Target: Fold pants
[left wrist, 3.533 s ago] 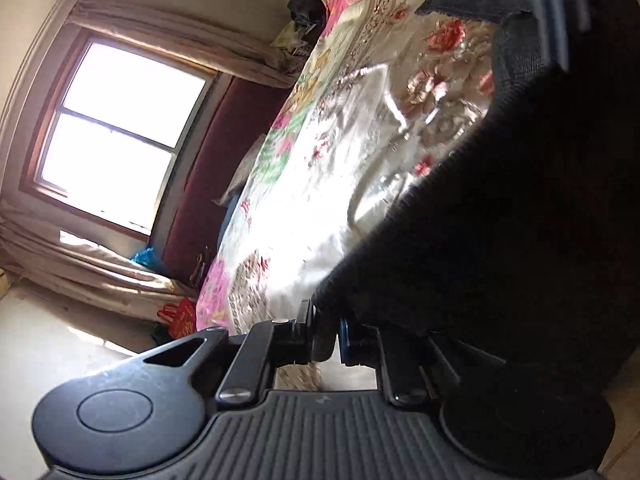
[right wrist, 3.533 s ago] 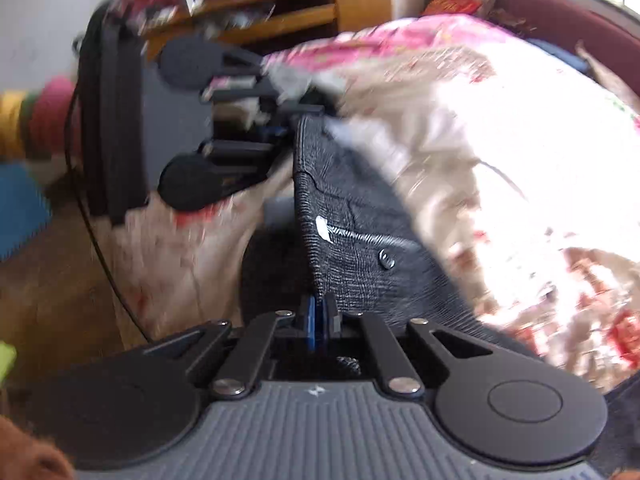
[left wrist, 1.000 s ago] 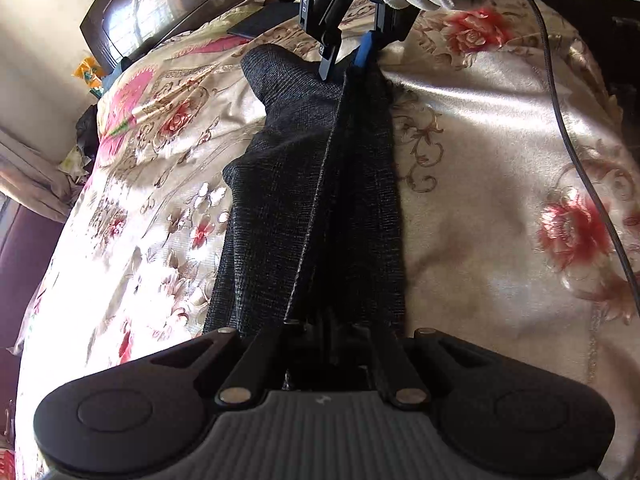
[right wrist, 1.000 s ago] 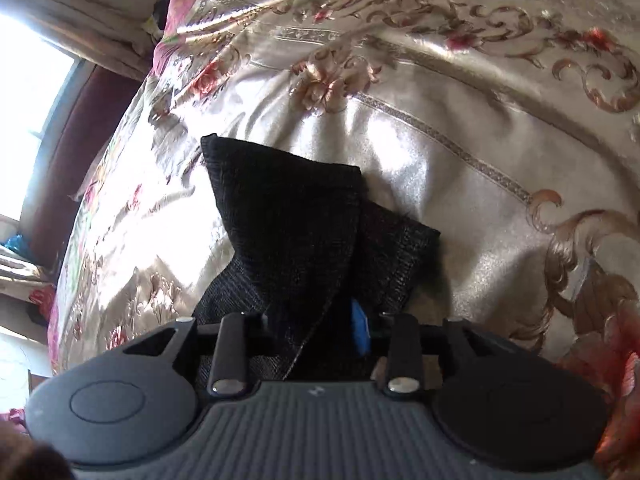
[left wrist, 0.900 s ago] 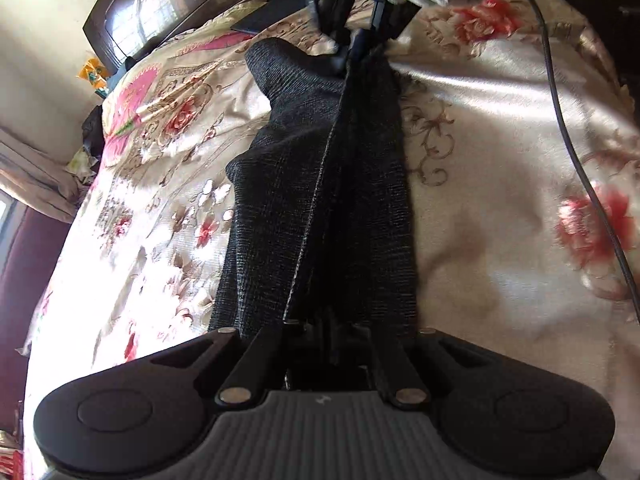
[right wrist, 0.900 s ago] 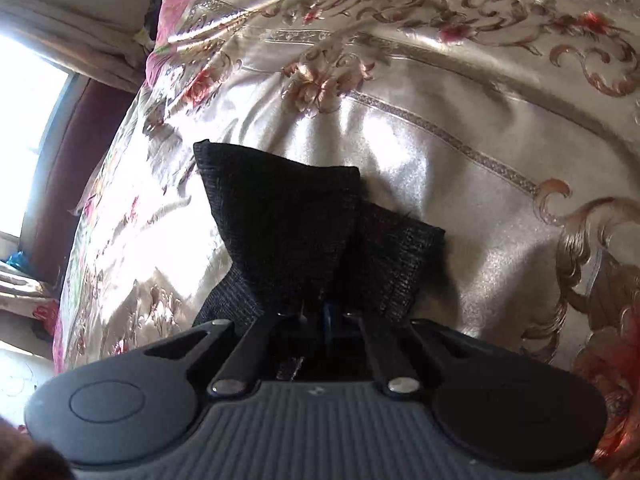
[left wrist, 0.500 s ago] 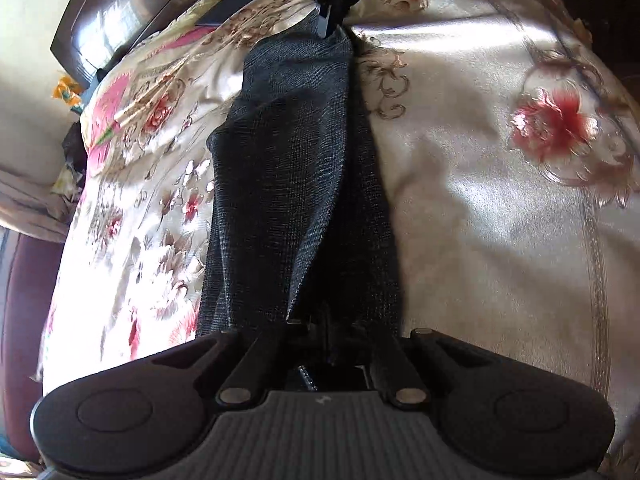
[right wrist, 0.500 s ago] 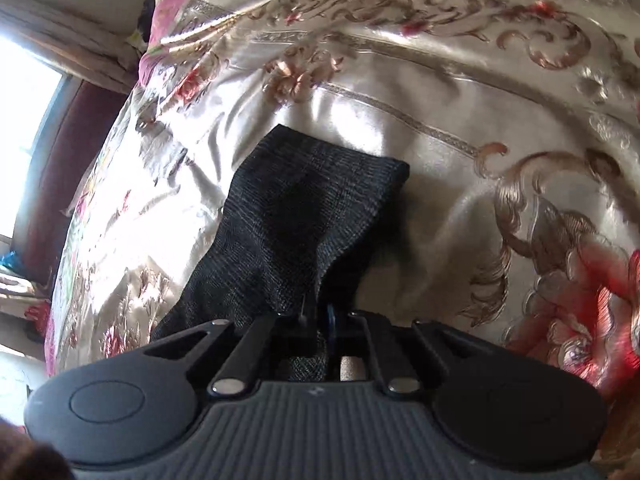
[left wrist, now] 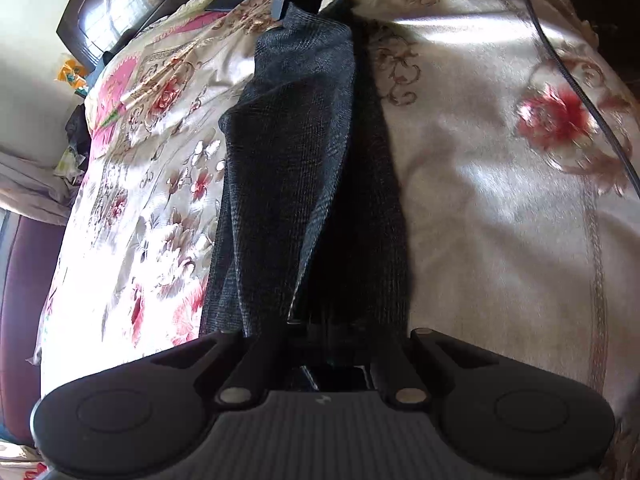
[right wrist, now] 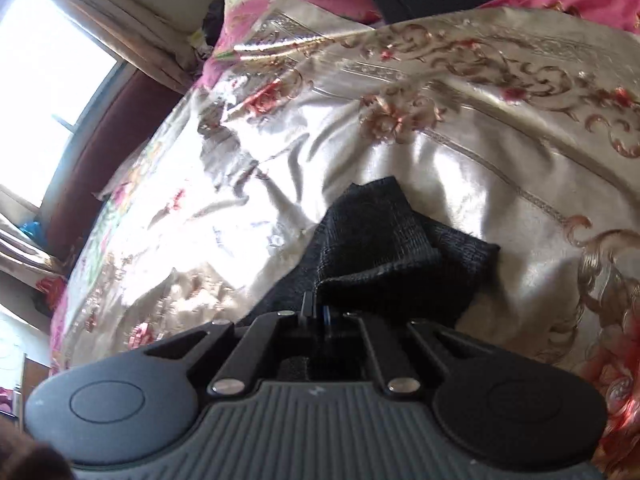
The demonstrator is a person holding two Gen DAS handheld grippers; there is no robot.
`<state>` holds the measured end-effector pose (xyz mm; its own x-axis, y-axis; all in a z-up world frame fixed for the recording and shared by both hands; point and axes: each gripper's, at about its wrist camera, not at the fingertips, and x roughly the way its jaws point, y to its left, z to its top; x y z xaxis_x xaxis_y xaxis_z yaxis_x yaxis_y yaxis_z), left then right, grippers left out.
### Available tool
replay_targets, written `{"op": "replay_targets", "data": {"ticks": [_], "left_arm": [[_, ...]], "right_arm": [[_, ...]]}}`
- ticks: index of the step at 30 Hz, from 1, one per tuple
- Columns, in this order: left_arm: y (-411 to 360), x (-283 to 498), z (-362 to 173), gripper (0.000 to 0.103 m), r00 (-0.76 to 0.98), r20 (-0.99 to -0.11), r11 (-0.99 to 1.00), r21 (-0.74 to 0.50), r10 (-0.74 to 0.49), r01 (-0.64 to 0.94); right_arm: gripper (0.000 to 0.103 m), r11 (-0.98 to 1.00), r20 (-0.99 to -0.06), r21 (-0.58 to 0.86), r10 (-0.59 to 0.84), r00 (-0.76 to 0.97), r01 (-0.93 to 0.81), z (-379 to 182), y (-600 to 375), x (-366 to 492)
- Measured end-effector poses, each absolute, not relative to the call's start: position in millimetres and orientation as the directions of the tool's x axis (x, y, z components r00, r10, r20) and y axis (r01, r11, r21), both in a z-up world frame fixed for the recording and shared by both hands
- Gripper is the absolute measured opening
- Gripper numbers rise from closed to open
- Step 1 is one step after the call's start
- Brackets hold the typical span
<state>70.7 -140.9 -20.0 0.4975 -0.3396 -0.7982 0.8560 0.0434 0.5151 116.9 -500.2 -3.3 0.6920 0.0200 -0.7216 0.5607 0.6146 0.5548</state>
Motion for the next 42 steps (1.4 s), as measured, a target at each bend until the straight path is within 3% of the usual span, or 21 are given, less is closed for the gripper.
{"op": "replay_targets", "data": {"ticks": [5,11,16,18,19,22,26,29,33,42], "left_arm": [[-141,70,-20,0.019,0.491,-0.804,0.041,0.509,-0.336,0.86],[-141,69,-21,0.019,0.493,-0.8,0.031,0.515,-0.342,0.857],[-141,68,-22,0.019,0.493,-0.8,0.029,0.516,-0.342,0.856],[-141,67,-22,0.019,0.491,-0.8,0.029,0.514,-0.345,0.857],[-142,67,-22,0.019,0.491,-0.799,0.027,0.515,-0.346,0.857],[-140,65,-21,0.019,0.486,-0.803,0.028,0.509,-0.346,0.861],[-137,59,-21,0.019,0.481,-0.805,0.004,0.512,-0.347,0.859],[-138,58,-23,0.019,0.483,-0.803,-0.011,0.519,-0.348,0.855],[-139,60,-22,0.019,0.479,-0.806,0.01,0.508,-0.348,0.861],[-139,61,-22,0.018,0.47,-0.81,-0.009,0.505,-0.351,0.863]], "right_arm": [[0.01,0.608,-0.772,0.528,0.053,0.633,0.593,-18,-507,113],[0.018,0.485,-0.742,0.599,0.037,0.669,0.637,-21,-529,95],[0.019,0.395,-0.695,0.67,0.037,0.718,0.629,-21,-546,93],[0.013,0.358,-0.685,0.69,0.043,0.728,0.628,-23,-549,92],[0.005,0.369,-0.694,0.674,0.022,0.719,0.64,-21,-548,92],[0.005,0.49,-0.645,0.666,0.0,0.764,0.562,7,-528,97],[0.004,0.661,-0.538,0.661,0.089,0.838,0.354,39,-492,110],[0.004,0.636,-0.68,0.574,0.02,0.733,0.515,6,-511,113],[0.004,0.581,-0.741,0.54,-0.013,0.671,0.608,-21,-533,94],[0.011,0.586,-0.737,0.521,-0.059,0.673,0.621,-14,-532,74]]}}
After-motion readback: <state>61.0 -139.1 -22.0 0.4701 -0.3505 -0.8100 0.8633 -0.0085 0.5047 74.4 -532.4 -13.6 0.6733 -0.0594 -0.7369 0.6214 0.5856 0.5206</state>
